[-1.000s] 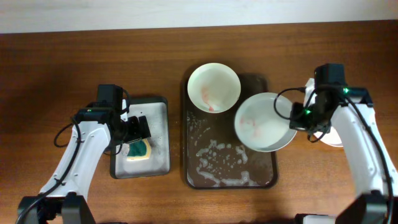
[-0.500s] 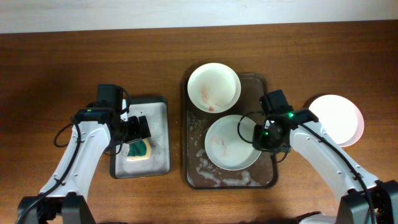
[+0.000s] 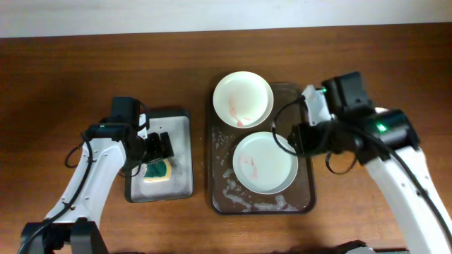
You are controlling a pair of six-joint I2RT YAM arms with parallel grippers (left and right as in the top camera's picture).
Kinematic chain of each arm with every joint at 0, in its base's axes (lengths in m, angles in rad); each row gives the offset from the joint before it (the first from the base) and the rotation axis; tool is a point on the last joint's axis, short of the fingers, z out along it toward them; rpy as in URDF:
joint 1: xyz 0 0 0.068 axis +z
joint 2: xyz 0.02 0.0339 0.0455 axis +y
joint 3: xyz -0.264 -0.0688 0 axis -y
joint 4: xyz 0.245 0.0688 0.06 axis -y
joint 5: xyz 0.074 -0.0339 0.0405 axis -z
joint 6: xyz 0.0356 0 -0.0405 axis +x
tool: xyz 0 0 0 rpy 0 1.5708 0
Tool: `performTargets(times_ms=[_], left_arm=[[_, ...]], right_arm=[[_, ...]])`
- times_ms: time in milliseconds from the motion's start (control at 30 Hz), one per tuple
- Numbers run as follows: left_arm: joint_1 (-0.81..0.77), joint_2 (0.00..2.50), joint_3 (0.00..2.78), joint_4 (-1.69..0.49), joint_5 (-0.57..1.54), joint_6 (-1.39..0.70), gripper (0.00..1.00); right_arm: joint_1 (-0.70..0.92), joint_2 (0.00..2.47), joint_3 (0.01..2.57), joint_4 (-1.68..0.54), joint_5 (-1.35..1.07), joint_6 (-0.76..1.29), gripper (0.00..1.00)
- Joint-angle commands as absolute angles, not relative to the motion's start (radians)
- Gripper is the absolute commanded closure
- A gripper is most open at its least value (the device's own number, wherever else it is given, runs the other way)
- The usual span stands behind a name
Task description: Clean dirty plates on tray and stack at the side
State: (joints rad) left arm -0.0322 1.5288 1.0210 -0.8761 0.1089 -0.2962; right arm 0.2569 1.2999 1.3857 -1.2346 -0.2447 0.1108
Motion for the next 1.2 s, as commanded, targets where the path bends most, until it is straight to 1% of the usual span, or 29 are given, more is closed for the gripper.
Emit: performTargets(times_ms=[0, 33, 100, 133, 167, 200, 233, 300, 433, 467, 533, 567, 600, 633, 667, 700, 800, 833, 867, 900, 933, 1000, 1067, 1100, 1133, 1167], left_arm=[[-0.033, 1.526, 0.914, -0.782, -0.018, -0.305, 0.20], [-0.033, 1.526, 0.860, -0.719, -0.016, -0.305, 0.25], [-0.033, 1.526, 0.756, -0.583, -0.010, -0.305, 0.49], [-0.033, 1.526, 0.714, -0.518, 0.002, -0.305, 0.58], [-0.033, 1.526, 0.674, -0.443, 0.031, -0.305, 0.75], [-0.033, 1.526, 0.670, -0.425, 0.041, -0.305, 0.96], [-0.035, 1.526, 0.670, -0.414, 0.038, -0.305, 1.00], [-0.035, 1.525, 0.681, -0.414, 0.081, -0.304, 1.00], [-0.037, 1.525, 0.838, -0.630, 0.090, -0.252, 1.00], [-0.038, 1.525, 0.872, -0.671, 0.089, -0.239, 0.92], [-0.037, 1.525, 0.923, -0.712, 0.082, -0.217, 0.58], [-0.037, 1.525, 0.925, -0.698, 0.081, -0.209, 0.50], [-0.037, 1.526, 0.923, -0.685, 0.077, -0.207, 0.46], [-0.037, 1.528, 0.914, -0.657, 0.037, -0.207, 0.38], [-0.037, 1.537, 0.906, -0.637, 0.014, -0.207, 0.36], [-0.038, 1.549, 0.897, -0.619, 0.017, -0.207, 0.36], [-0.065, 1.642, 0.870, -0.535, 0.019, -0.207, 0.47], [-0.074, 1.676, 0.870, -0.520, 0.019, -0.207, 0.60], [-0.089, 1.722, 0.870, -0.499, 0.019, -0.207, 0.87], [-0.096, 1.740, 0.870, -0.488, 0.019, -0.207, 0.98], [-0.105, 1.755, 0.870, -0.481, 0.019, -0.207, 1.00], [-0.114, 1.753, 0.891, -0.494, 0.019, -0.207, 1.00], [-0.115, 1.752, 0.941, -0.548, 0.022, -0.207, 1.00], [-0.115, 1.752, 0.994, -0.614, 0.022, -0.207, 0.98], [-0.115, 1.752, 1.033, -0.661, 0.022, -0.207, 0.88], [-0.115, 1.752, 1.084, -0.728, 0.022, -0.207, 0.71]], right_arm=[[0.263, 1.190, 1.406, -1.246, -0.277, 0.105, 0.57], [0.263, 1.179, 1.406, -1.248, -0.277, 0.105, 0.57], [0.263, 1.178, 1.405, -1.259, -0.277, 0.105, 0.57], [0.263, 1.186, 1.404, -1.262, -0.278, 0.105, 0.57], [0.263, 1.197, 1.403, -1.266, -0.278, 0.105, 0.57], [0.263, 1.210, 1.403, -1.269, -0.278, 0.105, 0.57], [0.263, 1.221, 1.403, -1.272, -0.278, 0.105, 0.58], [0.263, 1.235, 1.404, -1.280, -0.278, 0.105, 0.58], [0.263, 1.237, 1.403, -1.287, -0.278, 0.105, 0.59], [0.263, 1.237, 1.404, -1.288, -0.278, 0.105, 0.59], [0.263, 1.237, 1.403, -1.295, -0.278, 0.105, 0.58], [0.263, 1.237, 1.401, -1.296, -0.278, 0.105, 0.58], [0.263, 1.237, 1.399, -1.298, -0.278, 0.105, 0.58], [0.263, 1.237, 1.388, -1.302, -0.278, 0.105, 0.58], [0.263, 1.237, 1.378, -1.305, -0.278, 0.105, 0.58], [0.263, 1.237, 1.372, -1.306, -0.278, 0.105, 0.58], [0.263, 1.237, 1.331, -1.302, -0.278, 0.105, 0.58], [0.263, 1.237, 1.320, -1.302, -0.278, 0.109, 0.58], [0.263, 1.237, 1.308, -1.302, -0.278, 0.109, 0.58], [0.263, 1.237, 1.301, -1.302, -0.278, 0.110, 0.58], [0.263, 1.237, 1.293, -1.302, -0.278, 0.112, 0.59], [0.263, 1.237, 1.290, -1.301, -0.278, 0.112, 0.59], [0.263, 1.237, 1.290, -1.298, -0.278, 0.112, 0.59], [0.263, 1.237, 1.290, -1.297, -0.278, 0.112, 0.59], [0.263, 1.237, 1.290, -1.297, -0.278, 0.112, 0.59], [0.263, 1.237, 1.290, -1.298, -0.278, 0.112, 0.59]])
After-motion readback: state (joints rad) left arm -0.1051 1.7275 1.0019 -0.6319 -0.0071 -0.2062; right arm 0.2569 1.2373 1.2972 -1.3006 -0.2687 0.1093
